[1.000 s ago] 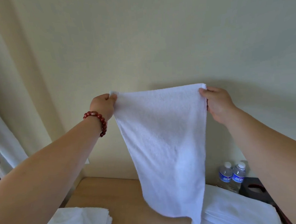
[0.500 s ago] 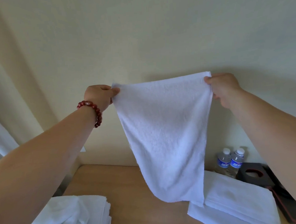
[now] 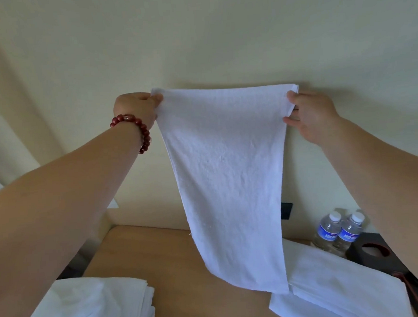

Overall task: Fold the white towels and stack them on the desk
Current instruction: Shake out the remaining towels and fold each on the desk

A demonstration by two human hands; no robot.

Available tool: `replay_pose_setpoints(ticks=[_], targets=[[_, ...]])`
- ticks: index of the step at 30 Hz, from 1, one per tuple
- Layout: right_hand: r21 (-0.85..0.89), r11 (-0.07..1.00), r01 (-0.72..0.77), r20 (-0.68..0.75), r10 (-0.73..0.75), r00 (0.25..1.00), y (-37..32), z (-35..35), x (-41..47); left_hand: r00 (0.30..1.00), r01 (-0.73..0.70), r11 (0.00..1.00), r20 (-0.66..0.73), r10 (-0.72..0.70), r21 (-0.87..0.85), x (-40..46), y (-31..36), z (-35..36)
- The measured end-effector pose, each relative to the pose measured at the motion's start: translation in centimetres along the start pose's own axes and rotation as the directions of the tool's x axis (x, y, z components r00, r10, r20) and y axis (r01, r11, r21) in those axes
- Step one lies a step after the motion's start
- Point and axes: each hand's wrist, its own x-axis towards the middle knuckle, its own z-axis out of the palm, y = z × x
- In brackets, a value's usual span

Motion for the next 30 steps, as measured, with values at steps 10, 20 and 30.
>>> replay_pose_setpoints(ticks=[10, 20, 30], targets=[[0.099, 0.990, 0.101, -0.030, -0.099, 0.995, -2.2, 3.4, 0.7, 0.988, -0.096, 0.995, -0.121, 0.094, -0.013, 0.9, 4.2, -0.7], [-0.042, 0.999, 0.031, -0.155, -0.037, 0.987, 1.5, 1.0, -3.2, 0.999, 0.011, 0.992, 0.046, -0.006, -0.122, -3.4, -1.1, -2.1], [-0.222, 0.949, -0.225, -0.250, 0.168, 0.954, 12.3, -3.1, -12.3, 0.958, 0.125, 0.978, 0.238, -0.163, 0.165, -9.3, -10.8, -4.3]])
